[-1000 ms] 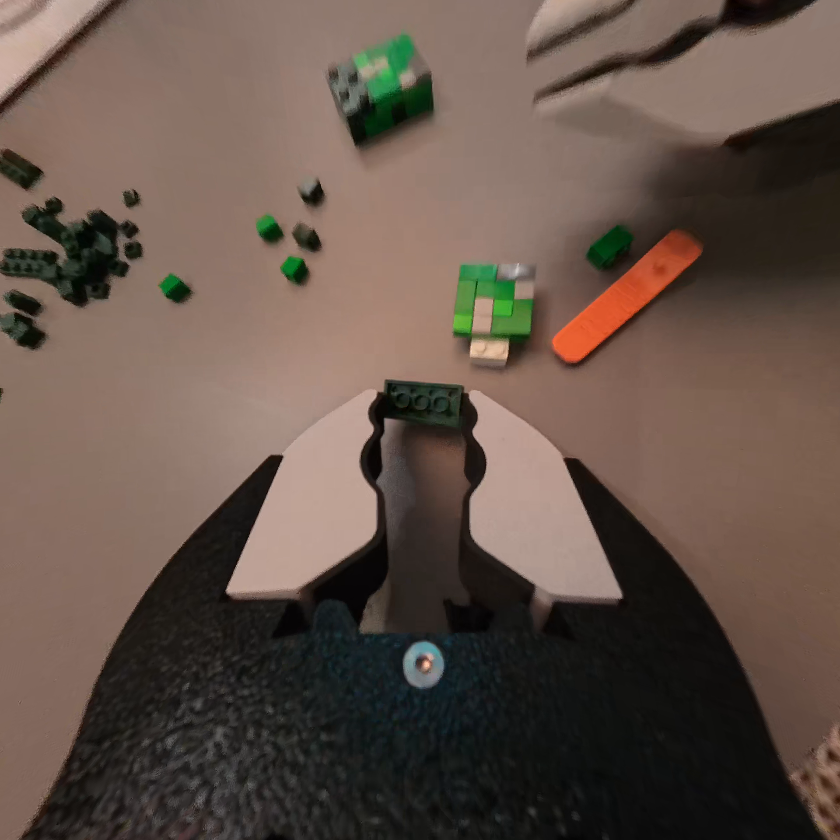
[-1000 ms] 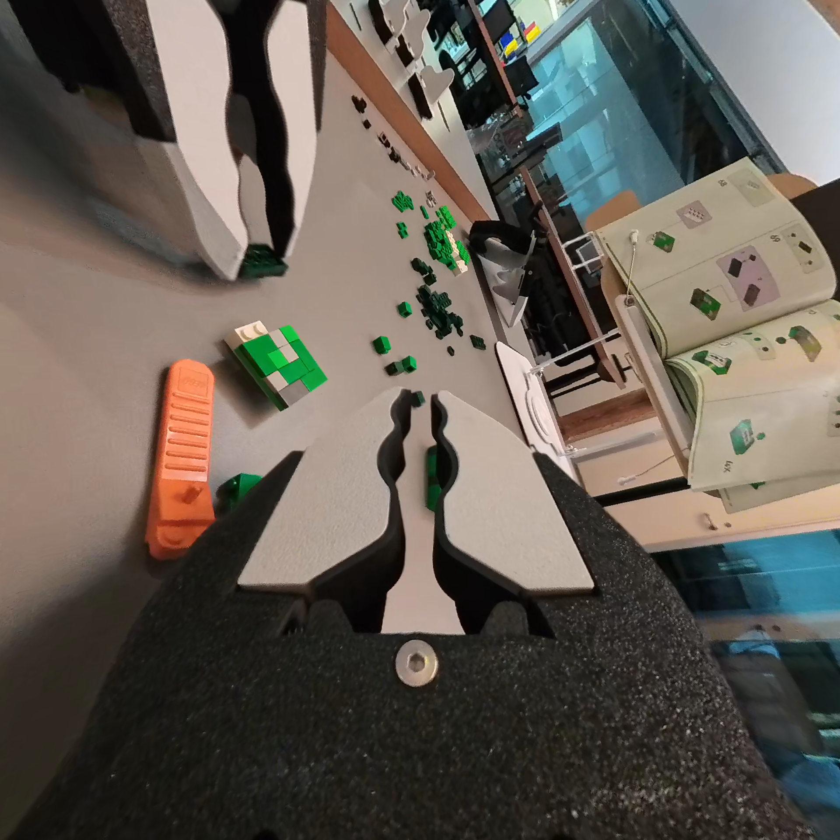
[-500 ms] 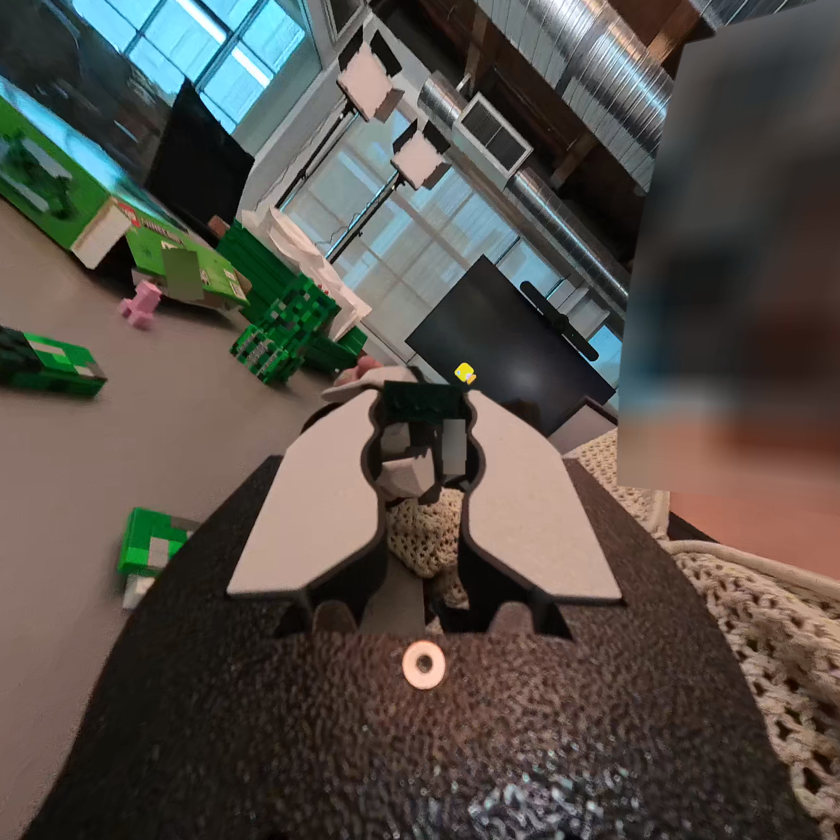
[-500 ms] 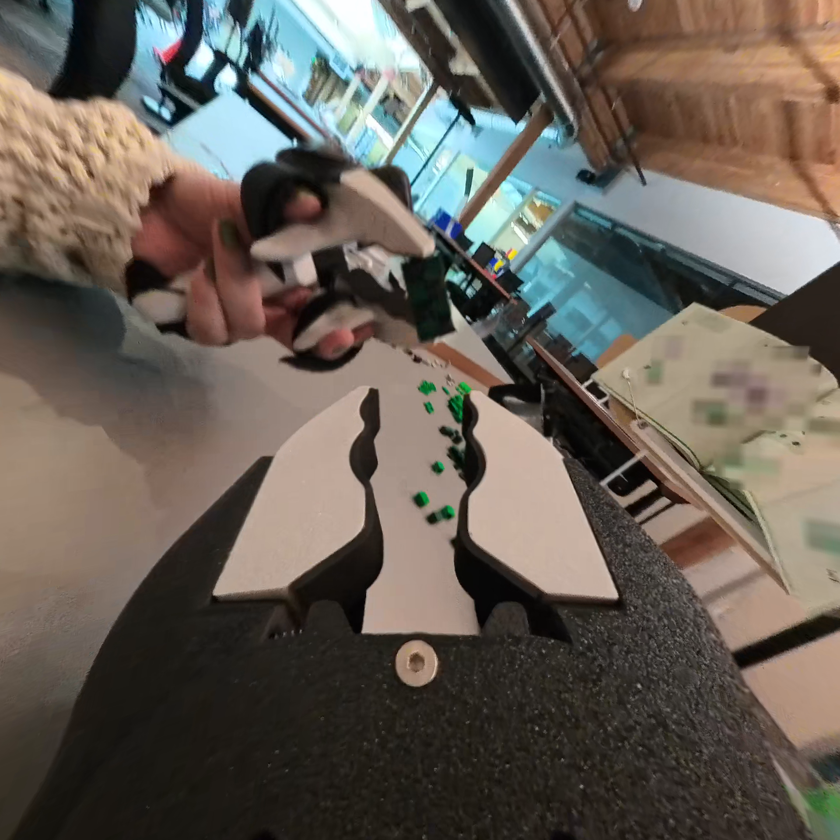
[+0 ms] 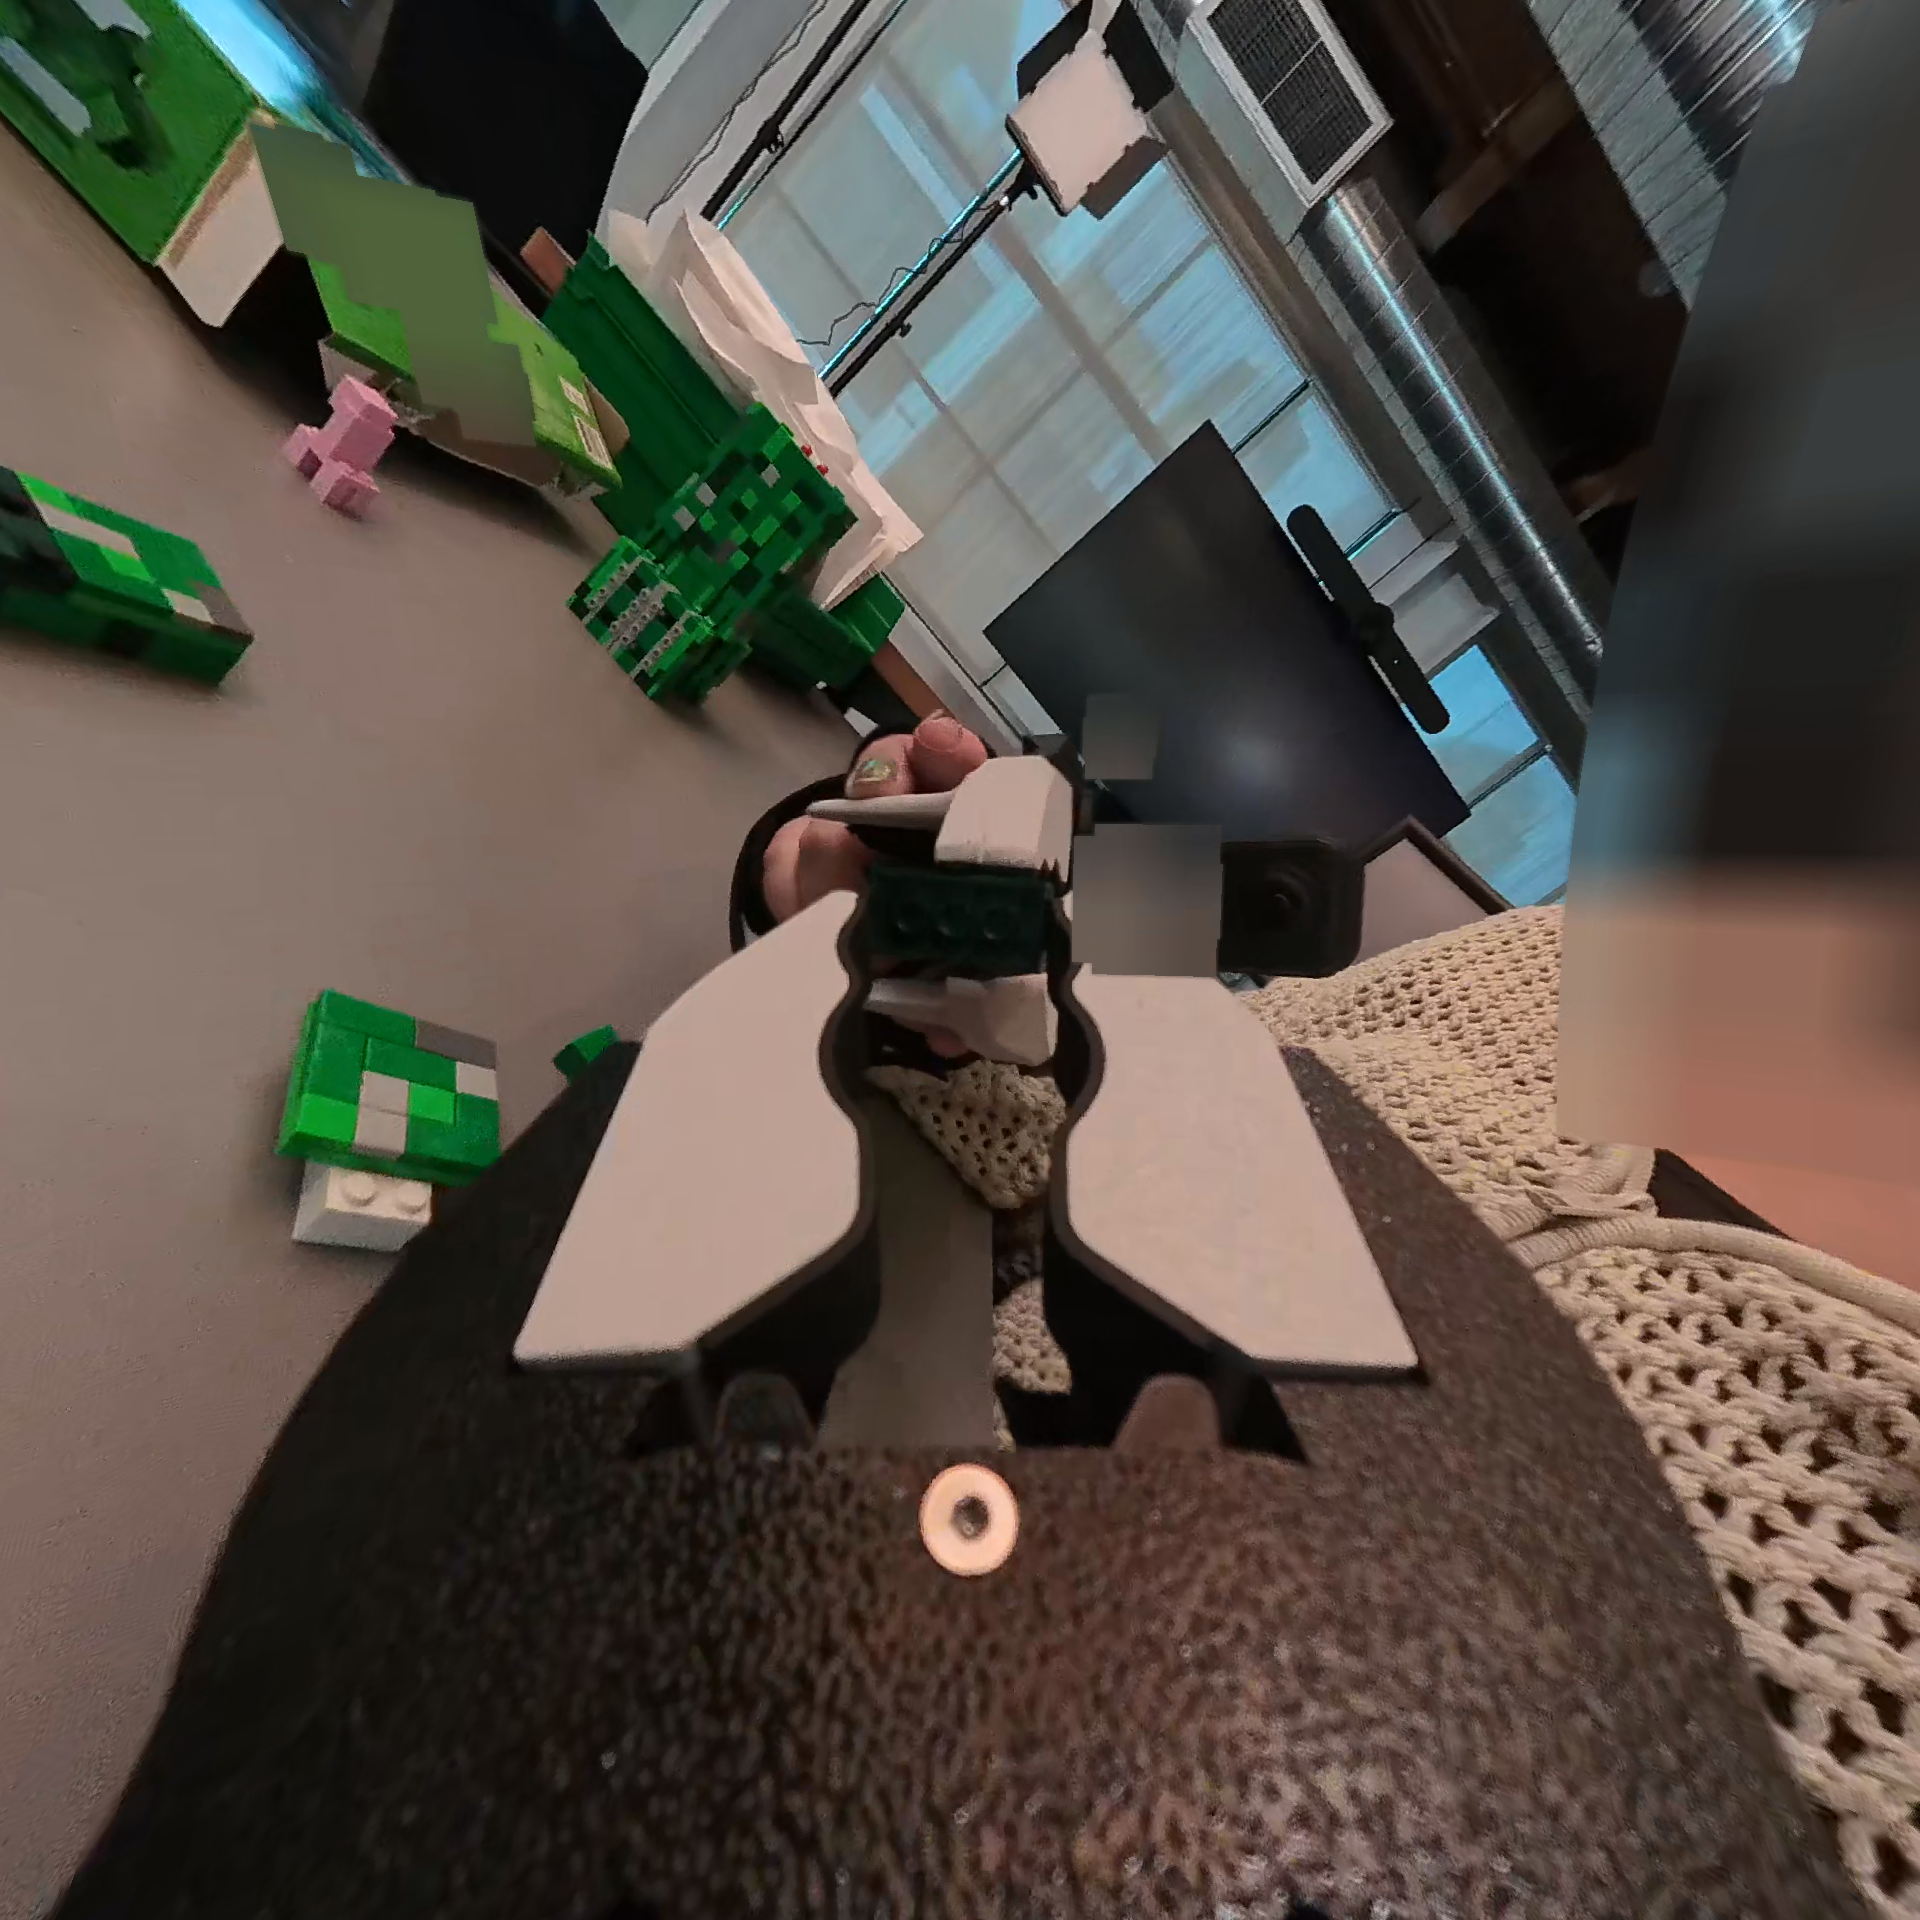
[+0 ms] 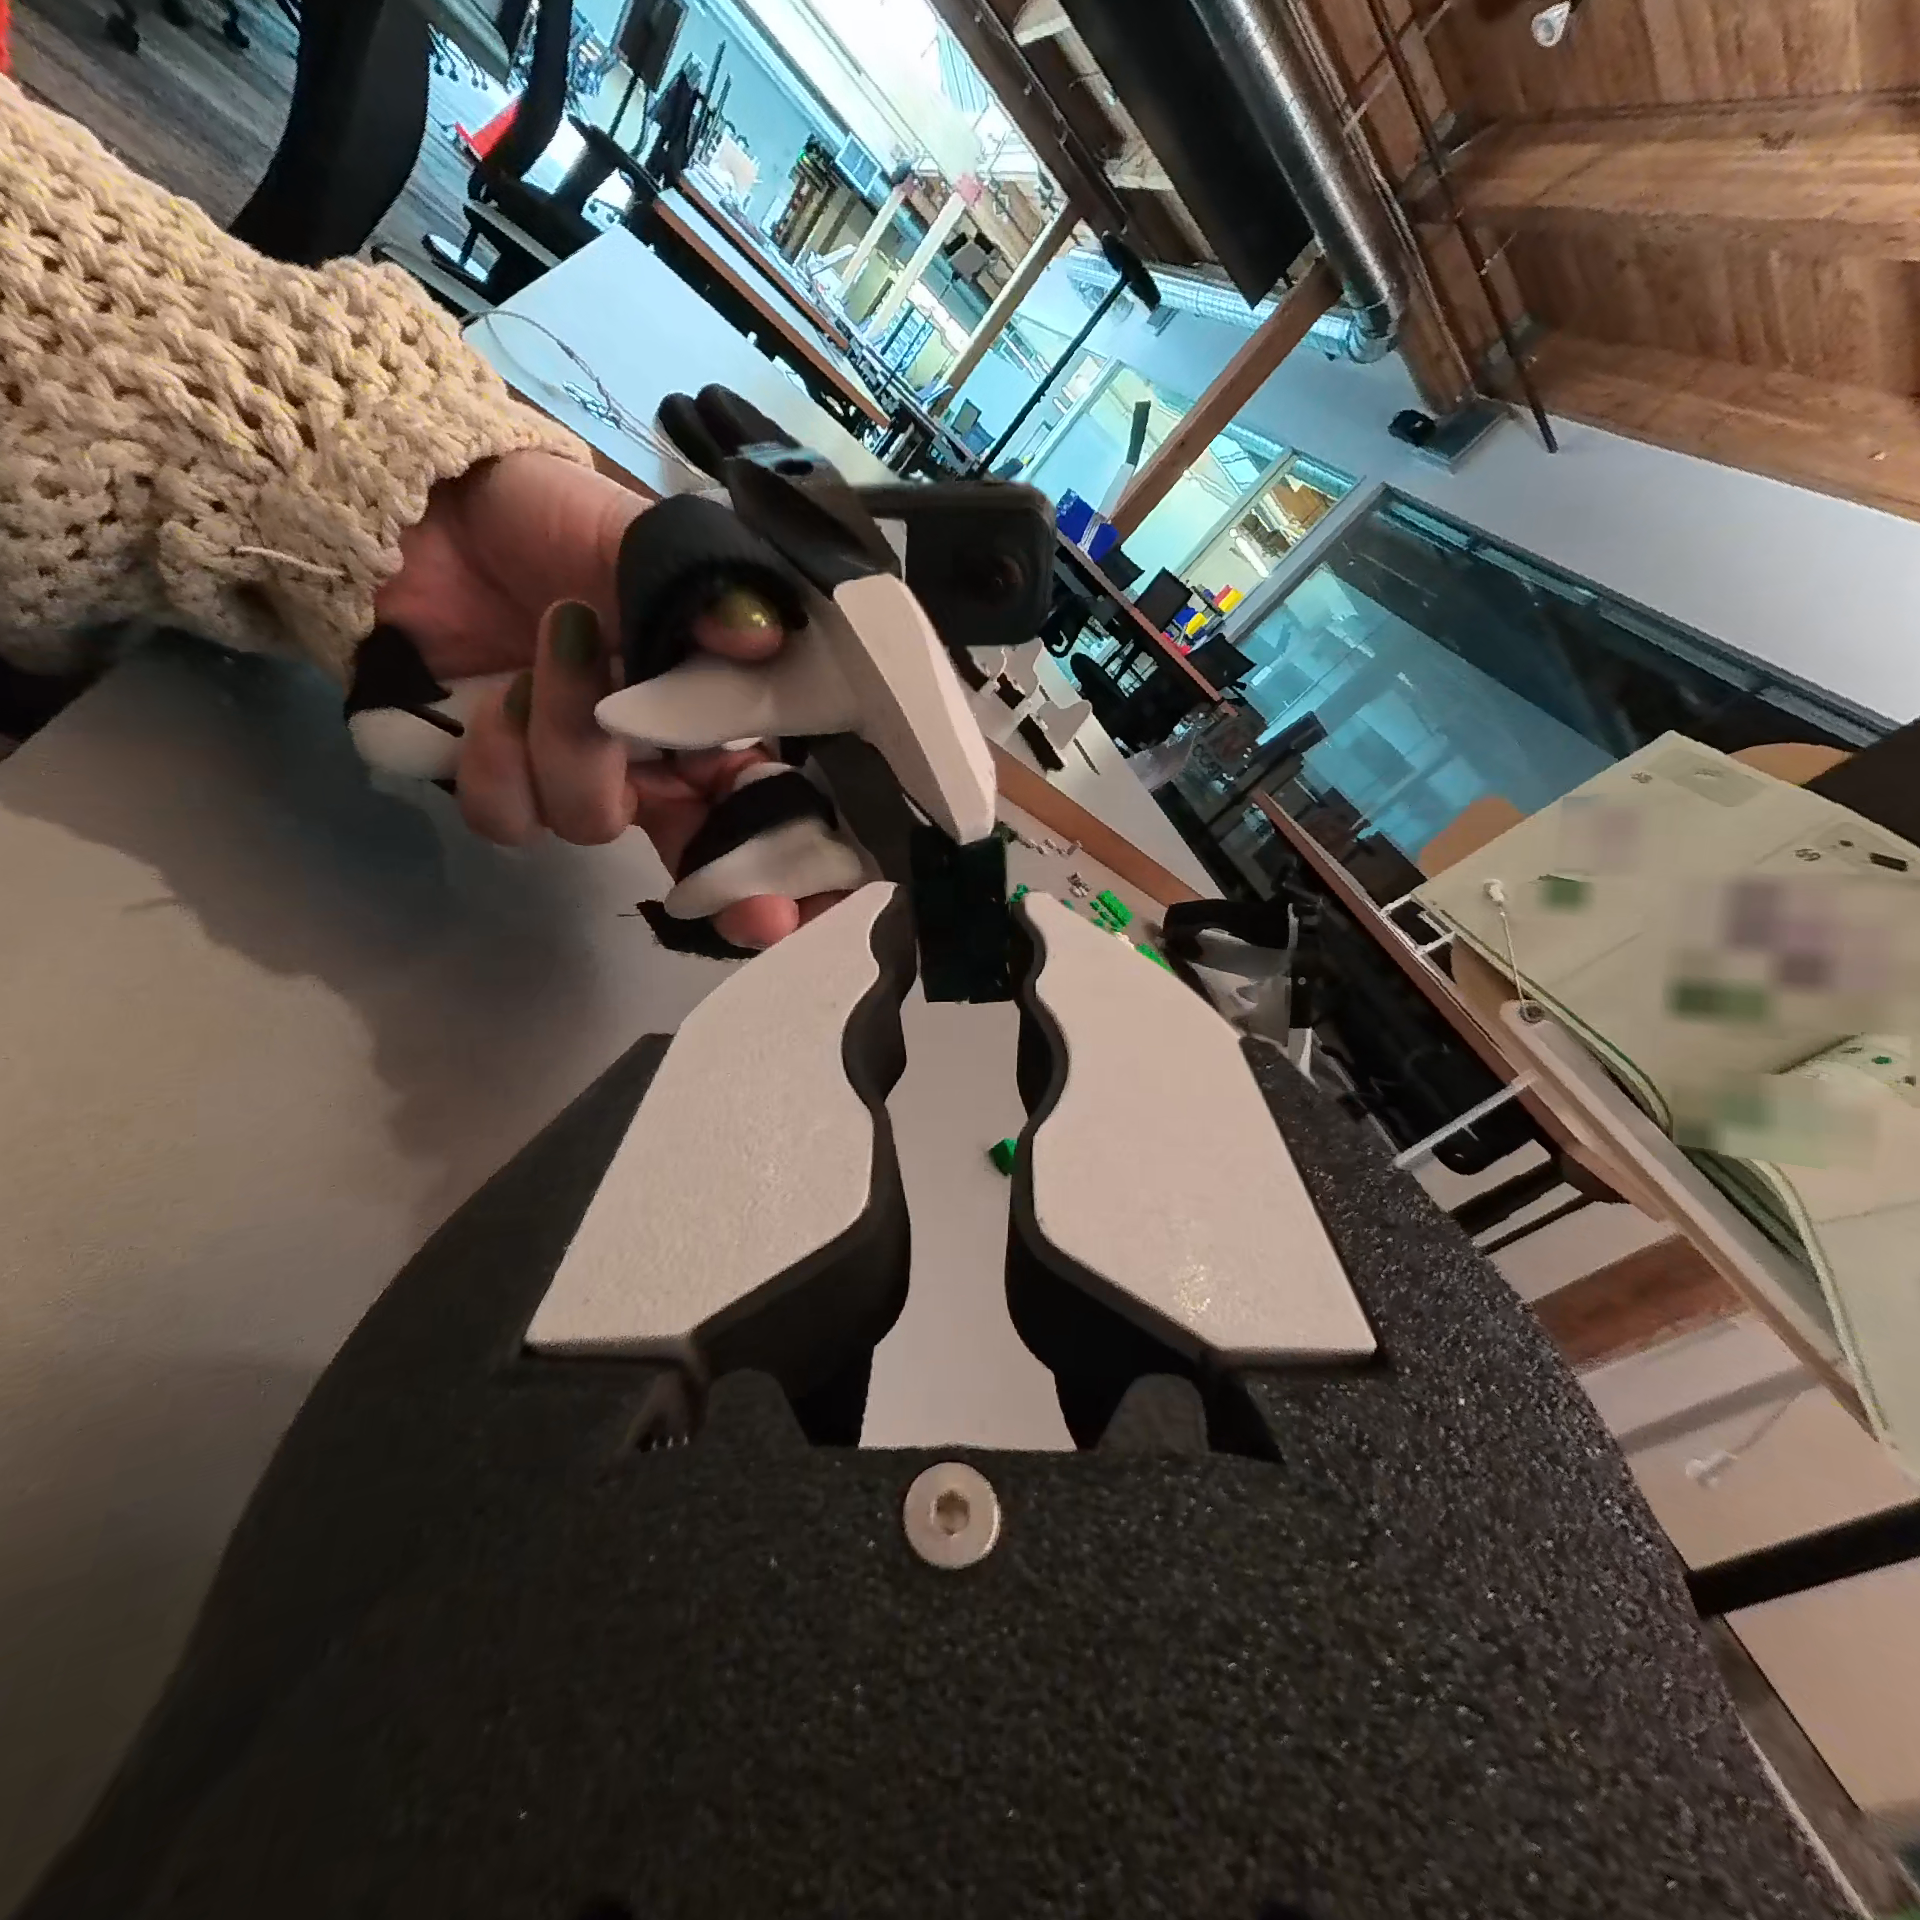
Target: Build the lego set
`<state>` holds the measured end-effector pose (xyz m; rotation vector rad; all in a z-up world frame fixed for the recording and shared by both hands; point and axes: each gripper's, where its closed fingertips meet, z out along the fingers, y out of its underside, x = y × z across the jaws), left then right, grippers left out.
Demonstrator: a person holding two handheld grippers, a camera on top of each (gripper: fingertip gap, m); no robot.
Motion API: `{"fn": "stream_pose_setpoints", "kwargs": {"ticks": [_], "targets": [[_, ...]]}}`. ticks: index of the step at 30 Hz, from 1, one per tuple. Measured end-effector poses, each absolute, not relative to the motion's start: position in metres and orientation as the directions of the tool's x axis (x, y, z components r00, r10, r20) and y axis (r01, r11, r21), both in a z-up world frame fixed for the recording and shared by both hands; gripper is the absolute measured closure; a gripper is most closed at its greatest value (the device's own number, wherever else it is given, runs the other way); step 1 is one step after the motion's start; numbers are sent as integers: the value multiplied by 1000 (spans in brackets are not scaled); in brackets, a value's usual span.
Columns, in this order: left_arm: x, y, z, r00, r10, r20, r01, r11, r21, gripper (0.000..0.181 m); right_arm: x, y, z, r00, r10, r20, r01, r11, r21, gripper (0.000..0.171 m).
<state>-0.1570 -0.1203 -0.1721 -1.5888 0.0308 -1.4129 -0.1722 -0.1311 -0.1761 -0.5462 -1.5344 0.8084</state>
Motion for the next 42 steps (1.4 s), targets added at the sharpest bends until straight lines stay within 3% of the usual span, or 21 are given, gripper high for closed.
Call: {"fn": "stream_pose_setpoints", "kwargs": {"ticks": [10,15,20,24,27,32,38,42], "targets": [[-157,-122,-174,319,-568,759,534,-554,-639,148,-172,-133,-178,-137,735,665,-115,655,-747,155],[-171,-120,-172,369,-552,748,557,-512,-654,131,-170,-131,-176,-138,738,661,-125,649,-751,155],[-230,-105,-168,607,-430,668,632,-248,-734,134,-169,-123,-173,-109,749,653,-112,644,-757,155],[-258,-98,-171,832,-251,495,473,-147,-869,139,-171,-120,-173,-100,763,638,-101,630,-770,155],[-279,-89,-179,963,-74,261,252,-113,-961,134,-174,-117,-178,-97,775,624,-74,620,-782,155],[-314,-75,-184,987,140,-72,-57,-104,-993,136,-178,-105,-183,-64,795,604,-13,604,-797,155],[-335,-81,-192,965,227,-133,-122,-61,-991,141,-179,-90,-184,-40,860,508,-3,508,-861,155],[-330,-81,-195,969,189,-158,-148,-68,-987,150,-179,-74,-189,-41,841,540,76,541,-837,155]]}}
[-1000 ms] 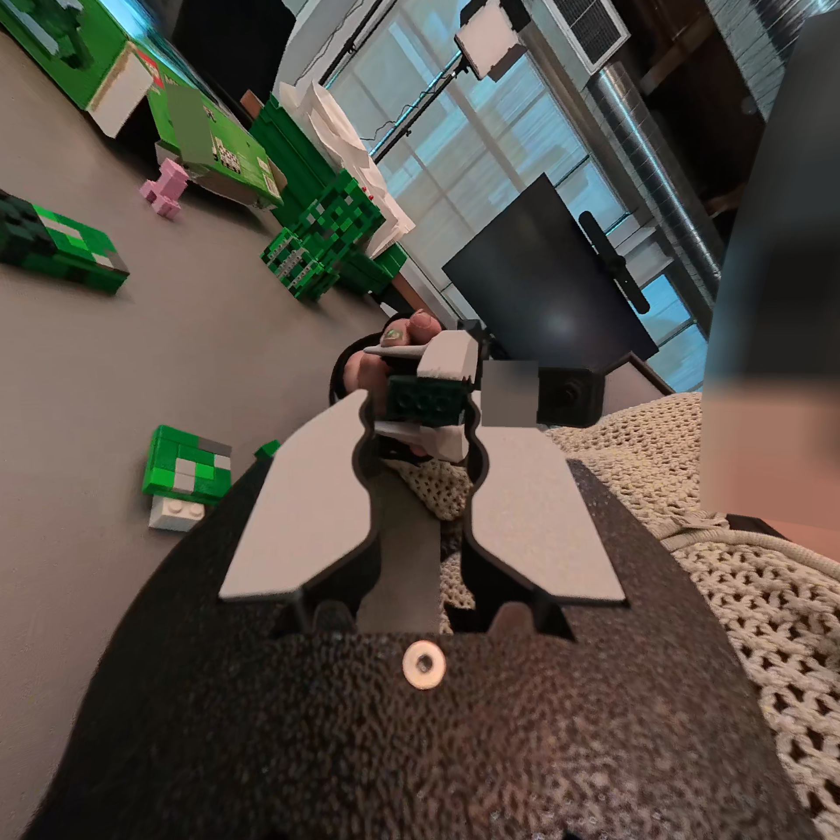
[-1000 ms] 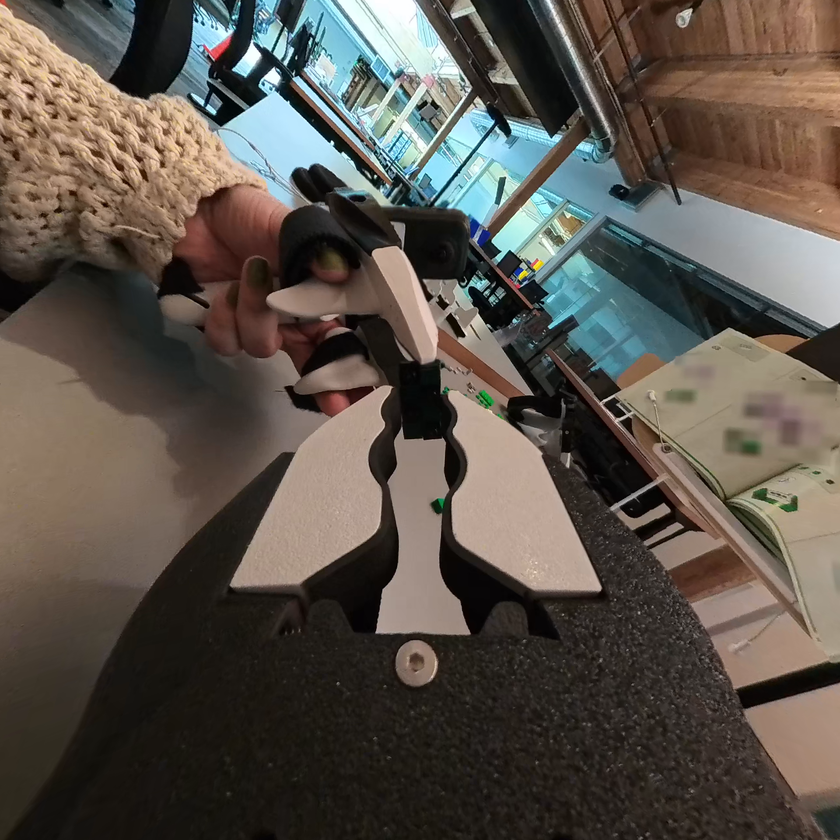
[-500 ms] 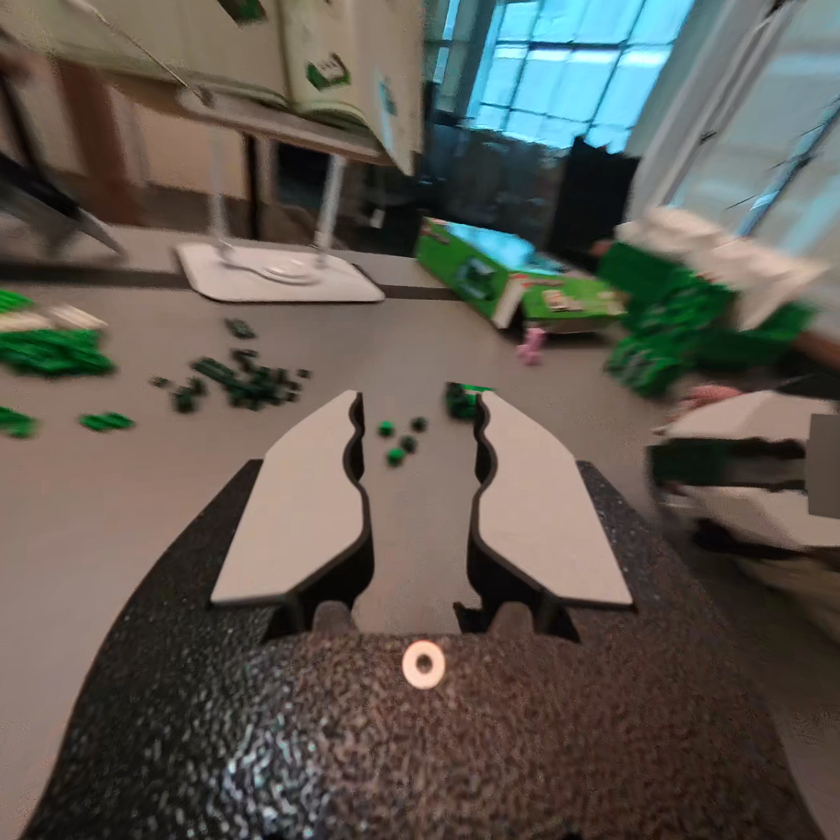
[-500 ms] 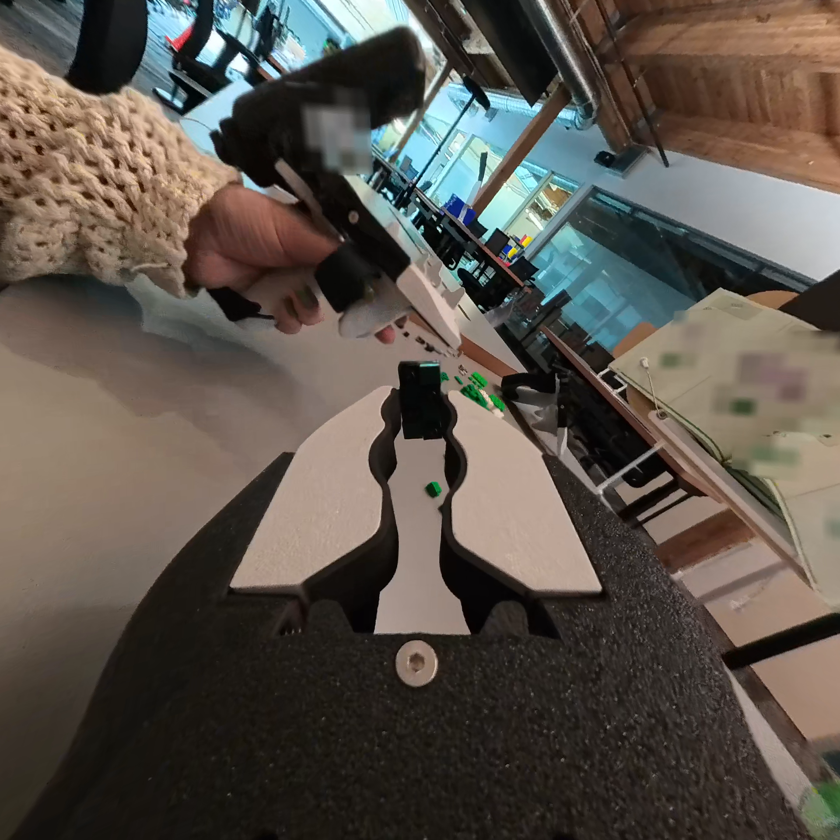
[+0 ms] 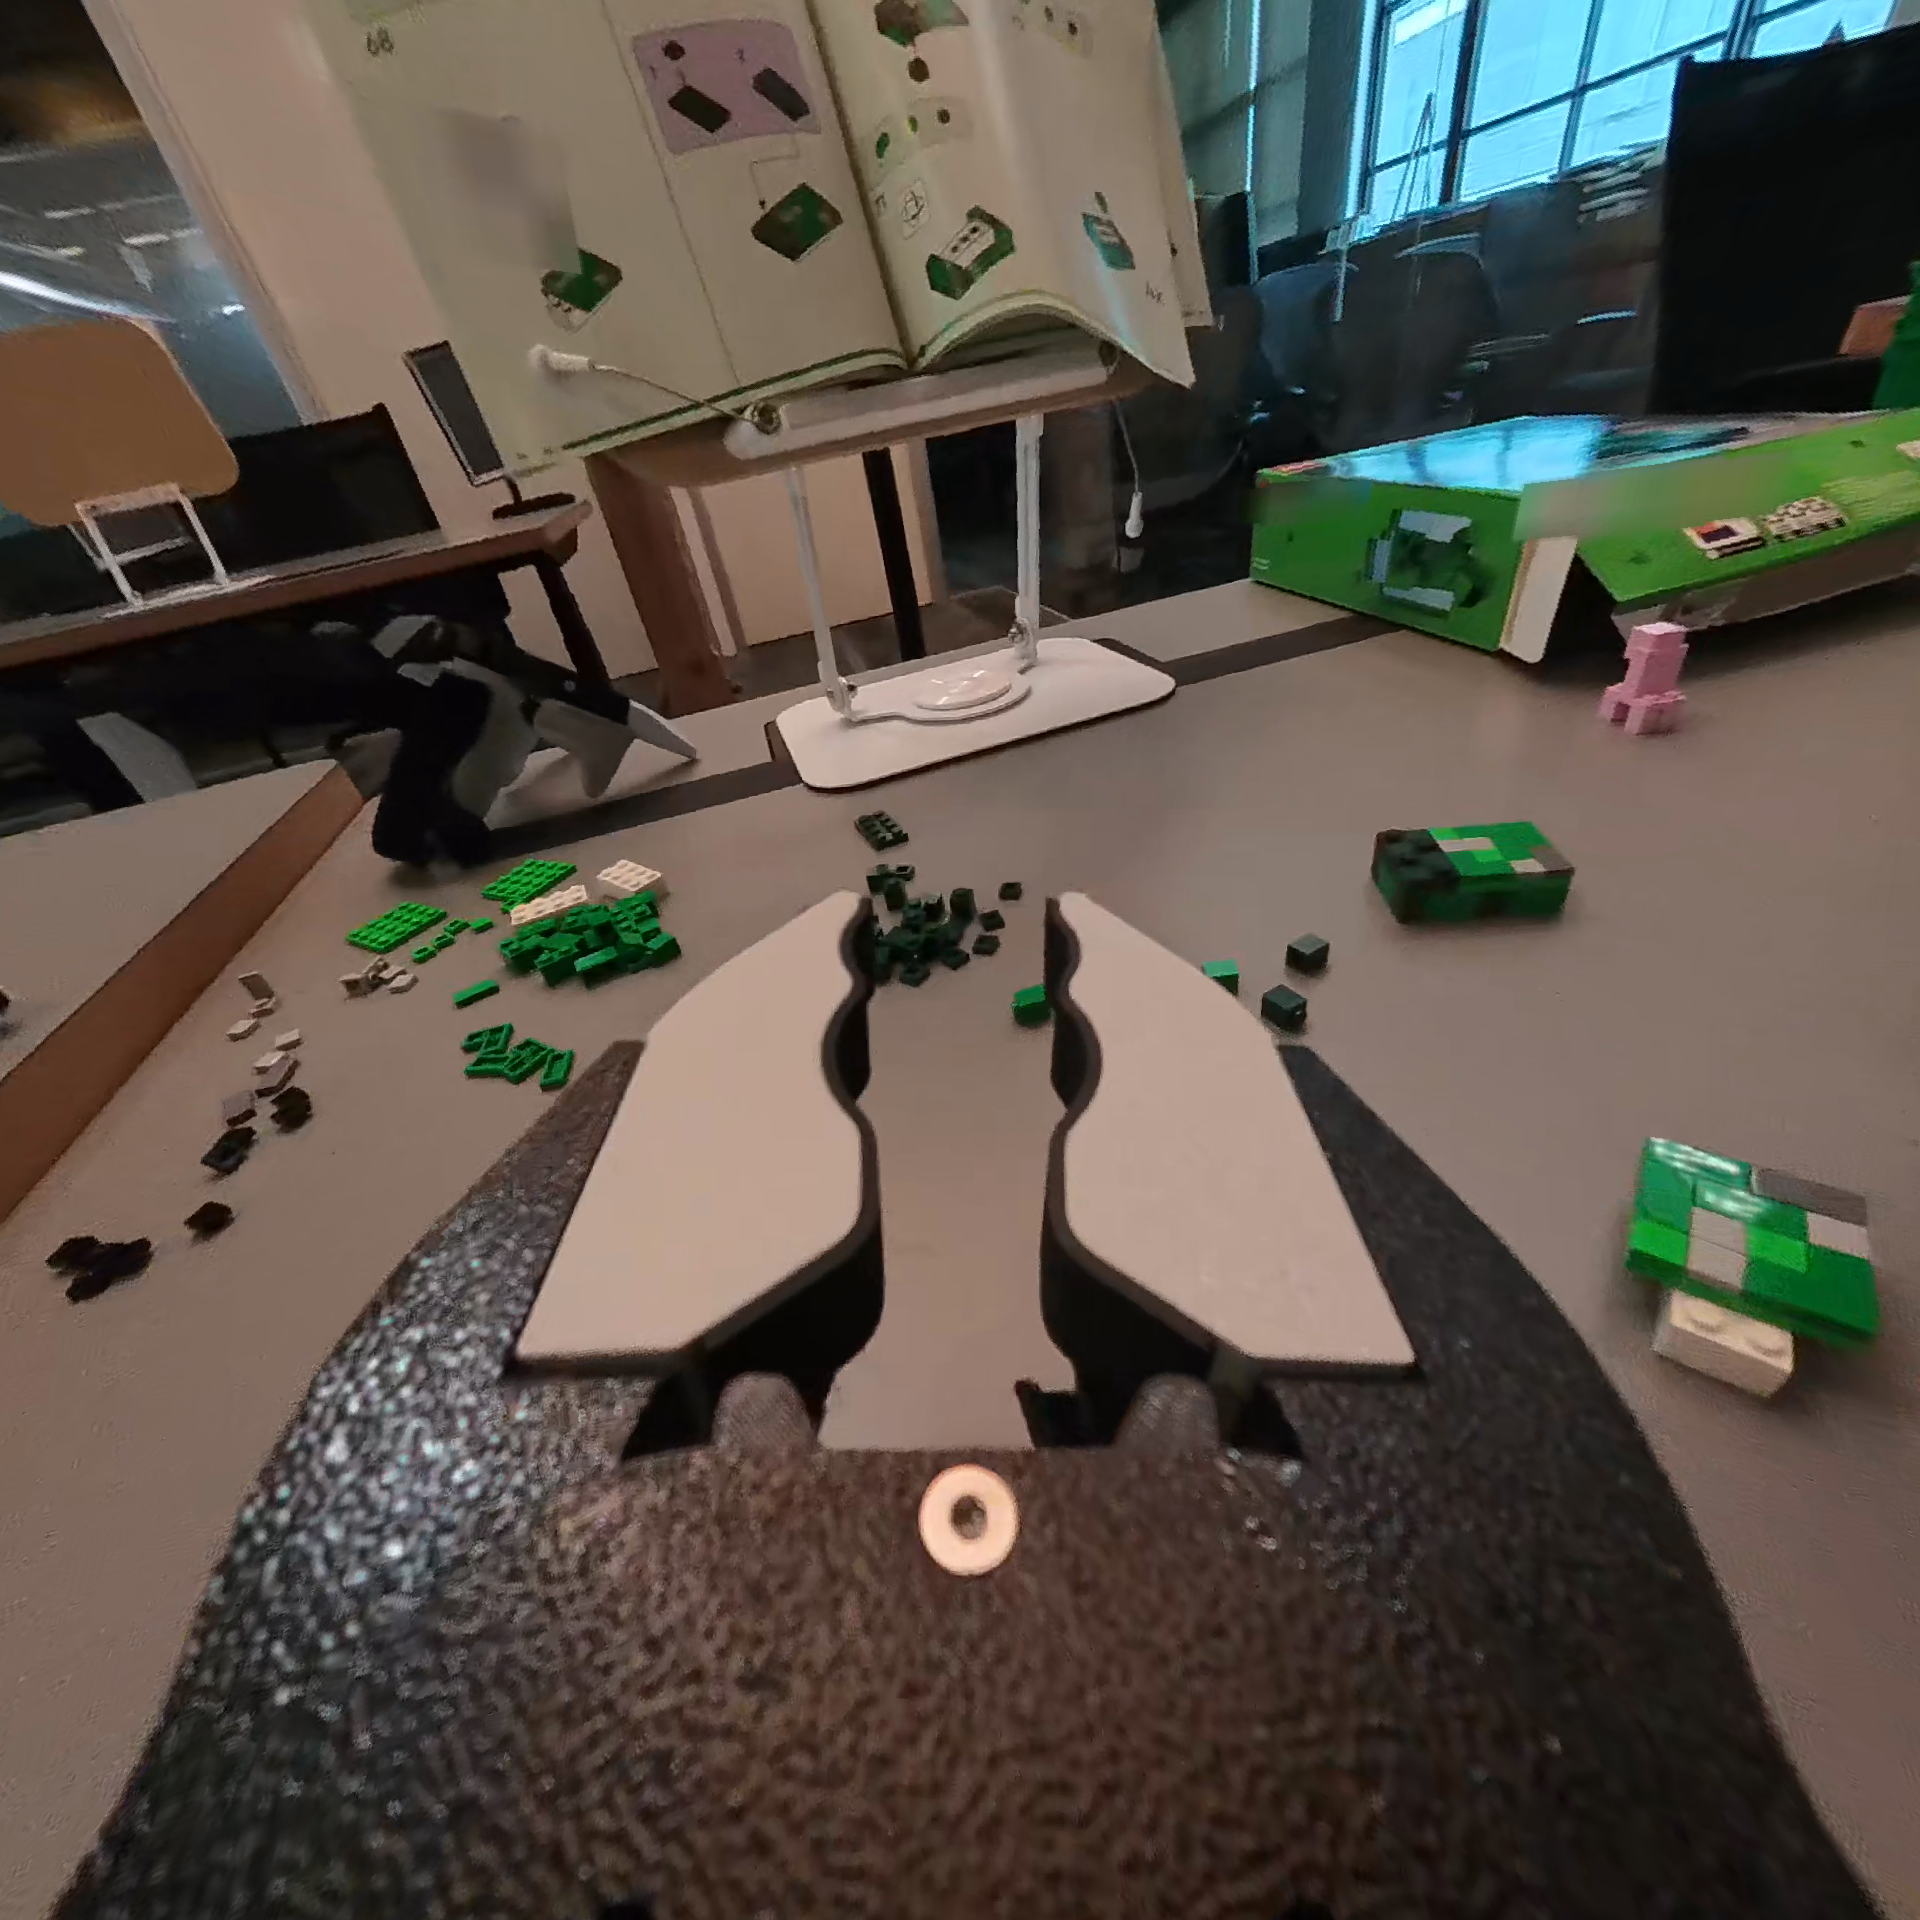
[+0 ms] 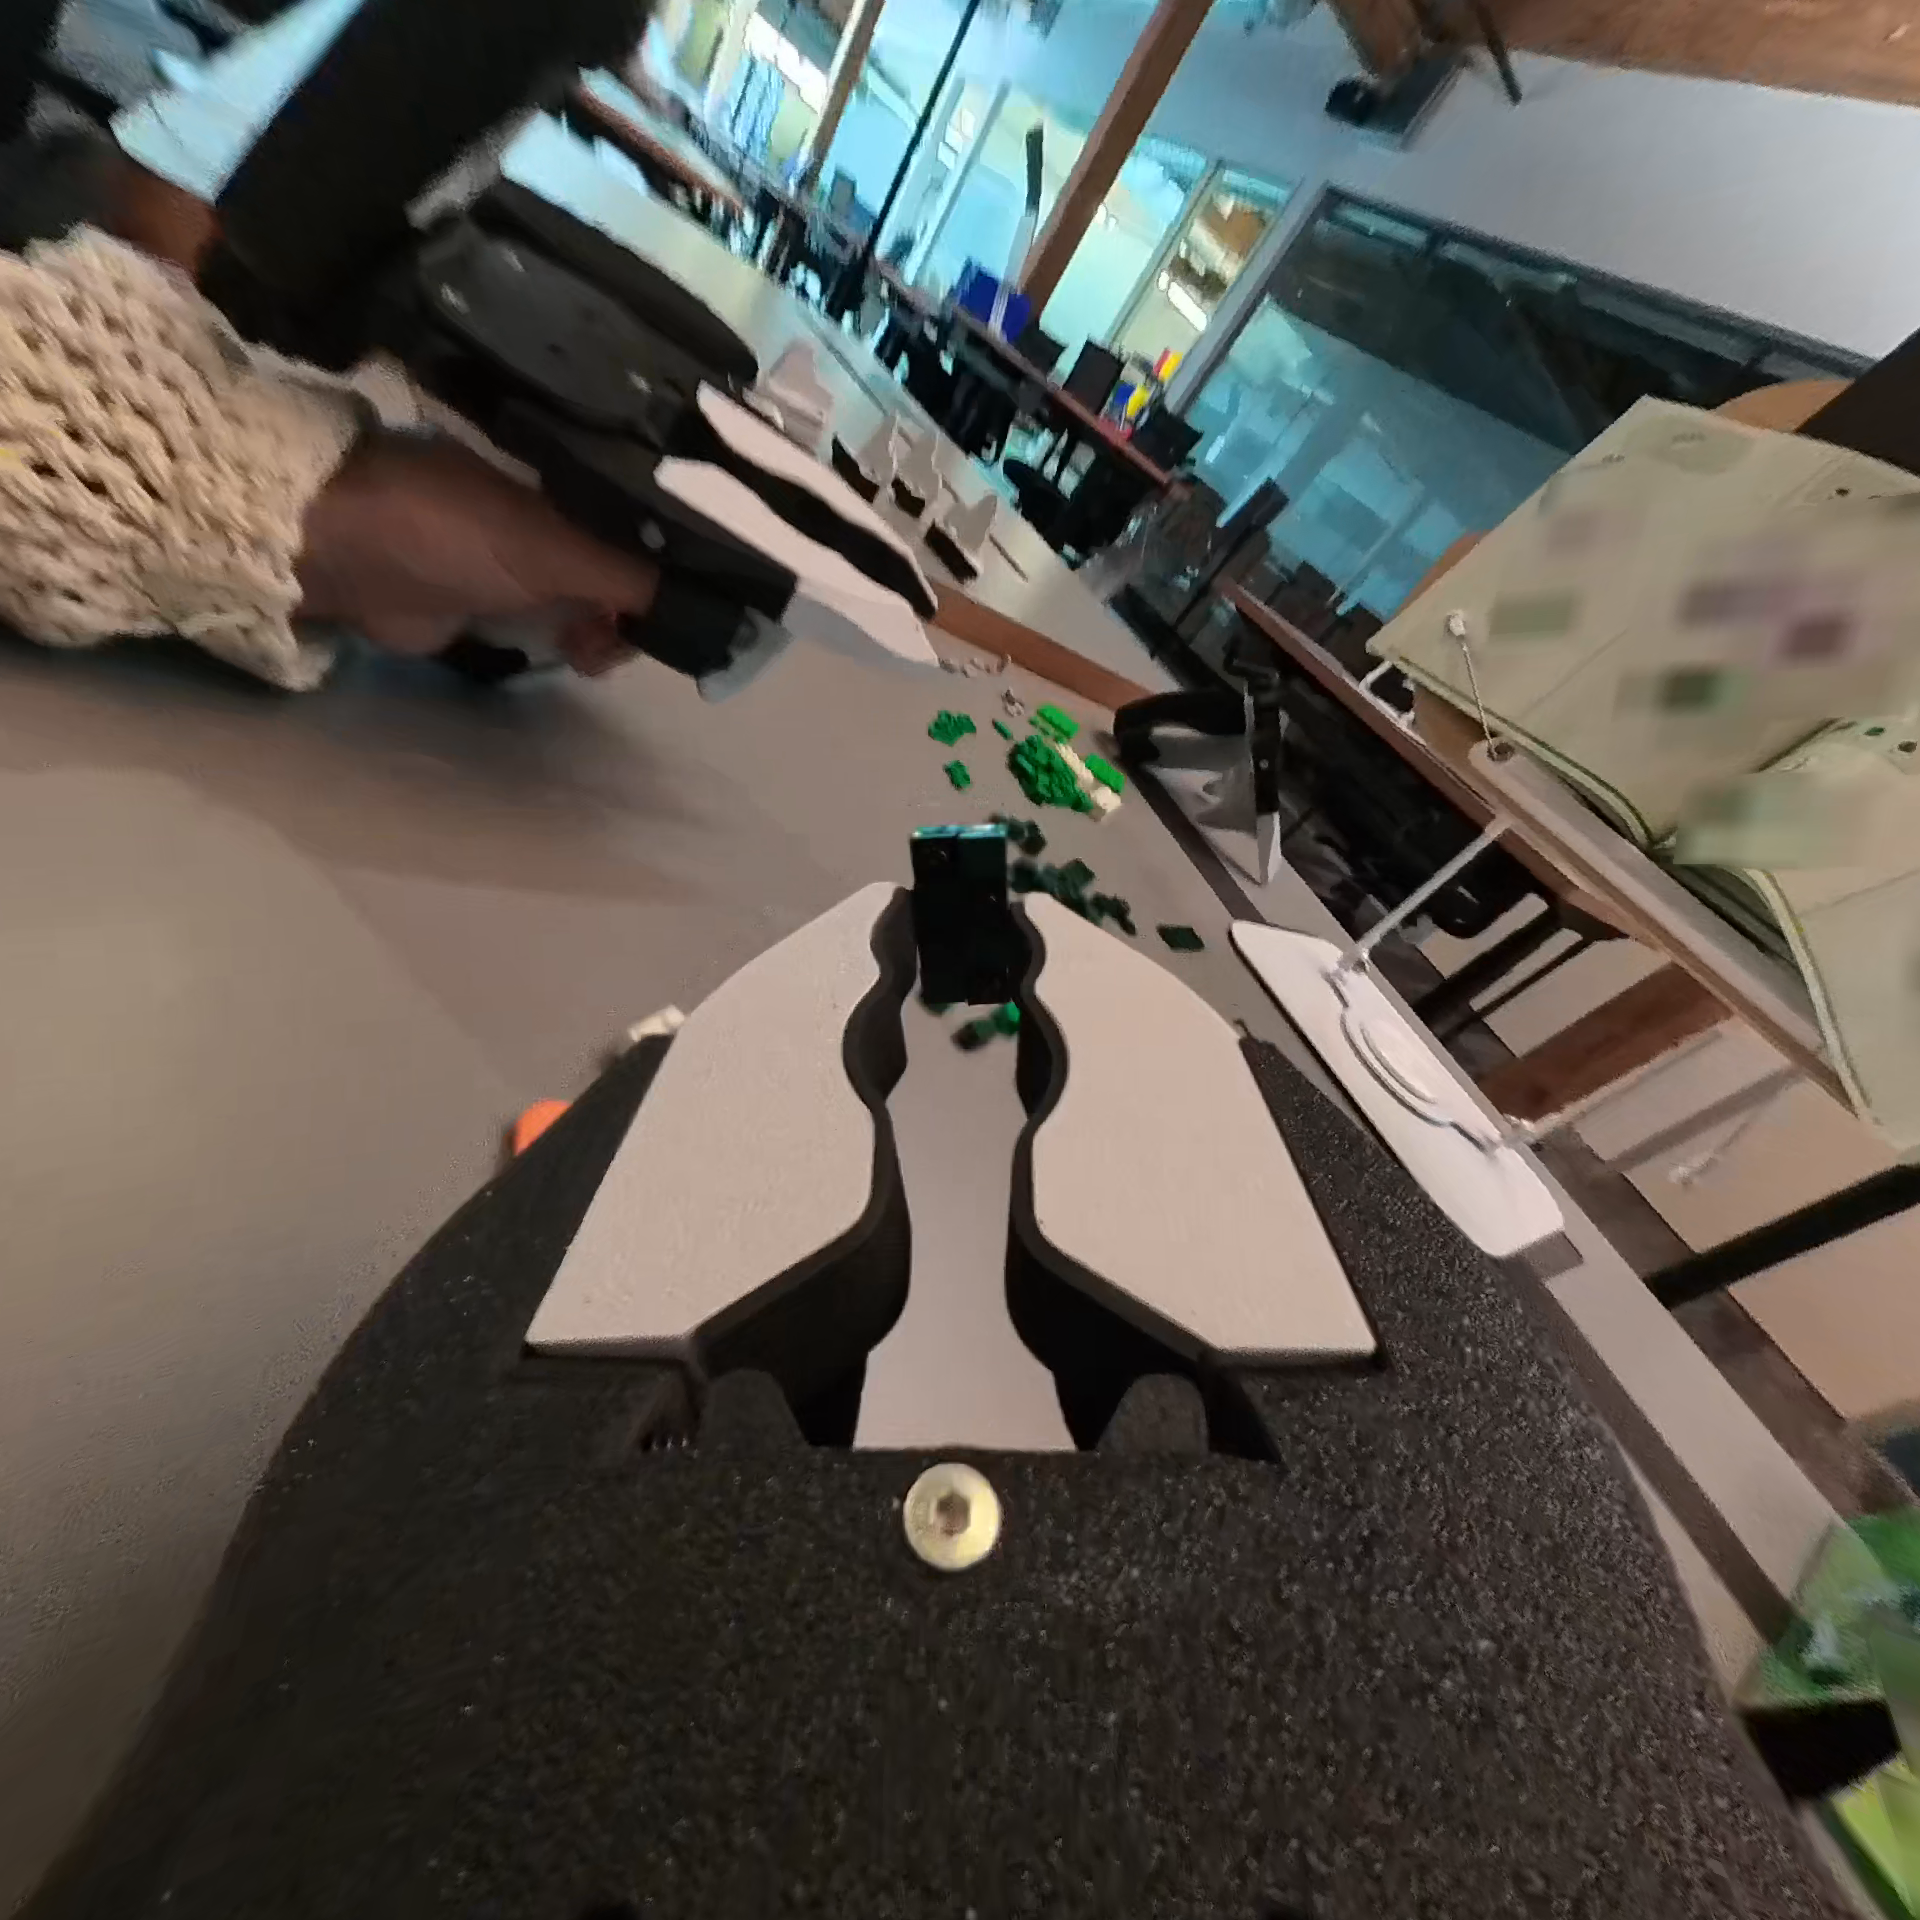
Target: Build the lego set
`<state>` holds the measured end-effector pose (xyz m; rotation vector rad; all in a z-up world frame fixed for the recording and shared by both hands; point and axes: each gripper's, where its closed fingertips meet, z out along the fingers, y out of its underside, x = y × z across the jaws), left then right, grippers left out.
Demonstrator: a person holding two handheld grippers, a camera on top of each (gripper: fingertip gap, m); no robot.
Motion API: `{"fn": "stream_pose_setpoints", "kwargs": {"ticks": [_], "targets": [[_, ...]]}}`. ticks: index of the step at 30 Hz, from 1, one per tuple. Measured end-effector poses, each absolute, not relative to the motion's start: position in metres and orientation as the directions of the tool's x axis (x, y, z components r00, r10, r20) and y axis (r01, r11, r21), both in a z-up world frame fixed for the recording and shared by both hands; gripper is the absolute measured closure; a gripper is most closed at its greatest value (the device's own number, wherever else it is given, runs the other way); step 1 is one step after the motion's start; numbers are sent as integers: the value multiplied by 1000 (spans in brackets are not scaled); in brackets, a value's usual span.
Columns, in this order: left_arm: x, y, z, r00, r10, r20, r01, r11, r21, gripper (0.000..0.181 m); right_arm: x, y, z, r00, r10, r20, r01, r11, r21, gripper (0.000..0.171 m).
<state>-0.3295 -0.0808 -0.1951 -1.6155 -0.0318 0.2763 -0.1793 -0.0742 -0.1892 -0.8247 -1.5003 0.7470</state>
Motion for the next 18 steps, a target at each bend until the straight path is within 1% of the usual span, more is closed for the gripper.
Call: {"fn": "stream_pose_setpoints", "kwargs": {"ticks": [2,5,7,10,13,16,18], "targets": [[-325,-80,-195,964,180,-196,-187,-68,-980,150,-178,-64,-196,-61,824,563,159,565,-809,155],[-320,-79,-195,956,169,-241,-232,-71,-970,151,-172,-58,-203,-158,865,477,249,502,-828,155],[-319,-77,-196,949,165,-268,-258,-79,-963,152,-165,-56,-210,-225,870,438,322,491,-810,155],[-316,-74,-200,939,154,-307,-293,-105,-950,152,-158,-45,-222,-262,853,452,442,522,-729,155],[-315,-73,-201,934,151,-323,-308,-112,-945,153,-153,-47,-224,-301,803,514,477,594,-648,155],[-316,-74,-199,937,160,-309,-298,-94,-950,156,-148,-50,-229,-355,728,587,509,677,-531,155],[-317,-75,-196,938,164,-305,-296,-77,-952,156,-145,-53,-233,-377,713,591,526,690,-498,155]]}}
